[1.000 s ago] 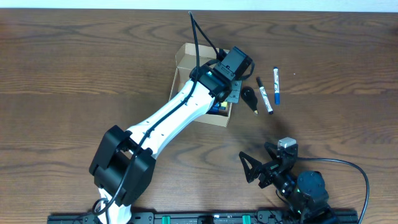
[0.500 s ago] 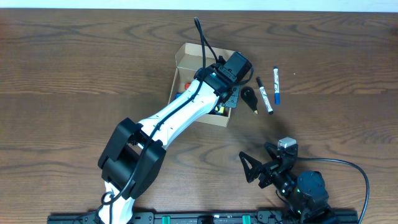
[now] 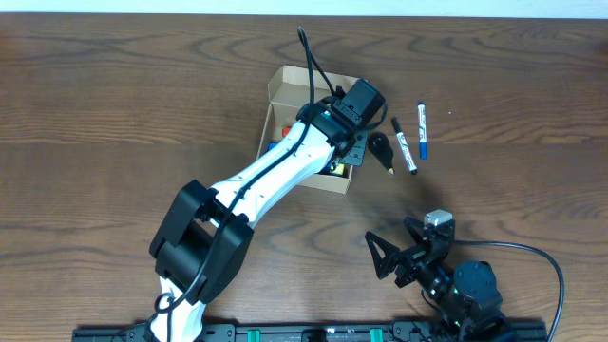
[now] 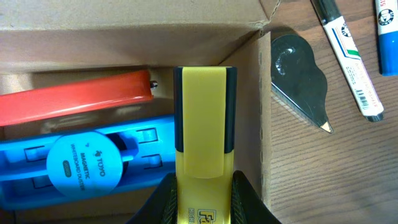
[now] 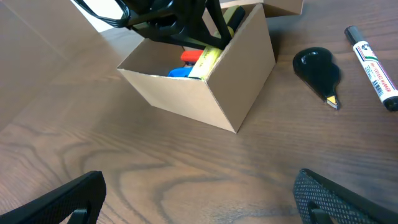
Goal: Pack container
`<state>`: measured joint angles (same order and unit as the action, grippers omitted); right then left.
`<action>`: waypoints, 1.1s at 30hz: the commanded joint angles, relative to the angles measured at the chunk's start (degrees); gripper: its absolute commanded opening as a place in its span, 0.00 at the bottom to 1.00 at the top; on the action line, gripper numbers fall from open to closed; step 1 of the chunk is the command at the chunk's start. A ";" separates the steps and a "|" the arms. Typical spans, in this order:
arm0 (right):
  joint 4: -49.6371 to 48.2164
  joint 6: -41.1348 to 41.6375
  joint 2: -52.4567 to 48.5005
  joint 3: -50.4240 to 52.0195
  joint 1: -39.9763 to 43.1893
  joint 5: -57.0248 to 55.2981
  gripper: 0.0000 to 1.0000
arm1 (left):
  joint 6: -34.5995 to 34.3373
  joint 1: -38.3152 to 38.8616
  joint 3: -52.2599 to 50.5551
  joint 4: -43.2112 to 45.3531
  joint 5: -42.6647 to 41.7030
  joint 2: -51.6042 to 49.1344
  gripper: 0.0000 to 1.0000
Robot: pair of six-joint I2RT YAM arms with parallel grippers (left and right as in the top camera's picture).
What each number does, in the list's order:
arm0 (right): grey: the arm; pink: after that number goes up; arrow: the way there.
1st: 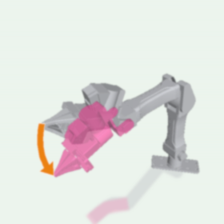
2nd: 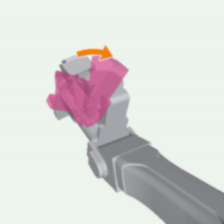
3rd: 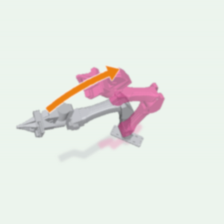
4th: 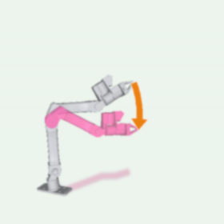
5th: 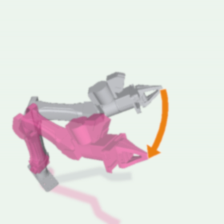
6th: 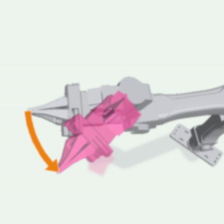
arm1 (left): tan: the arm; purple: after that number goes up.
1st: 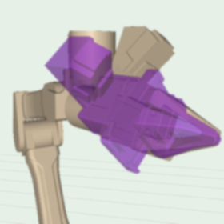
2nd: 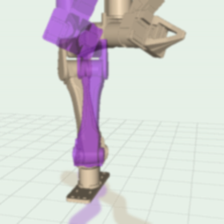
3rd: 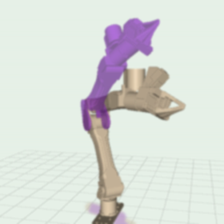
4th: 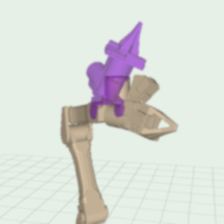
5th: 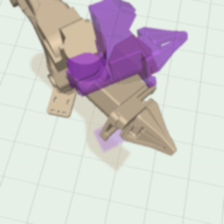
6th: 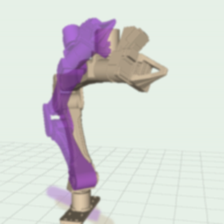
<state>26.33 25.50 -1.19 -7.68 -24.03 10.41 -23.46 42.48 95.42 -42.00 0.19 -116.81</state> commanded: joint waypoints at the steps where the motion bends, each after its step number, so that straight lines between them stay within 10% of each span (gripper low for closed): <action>1: 0.04 0.61 -0.07 0.20 0.04 -0.76 0.99 | 1.20 -0.07 -0.22 -0.22 -0.22 -0.11 0.09; 6: 0.04 0.61 -0.07 0.20 0.04 -0.76 0.99 | 1.20 -0.07 -0.22 -0.22 -0.24 -0.09 0.44; 33: 0.04 0.61 -0.07 0.20 0.04 -0.96 0.99 | 9.90 -8.09 0.39 -7.28 1.68 18.97 0.45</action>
<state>26.33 25.50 -1.19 -7.70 -24.03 10.24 -14.94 37.30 95.42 -48.10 0.47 -102.13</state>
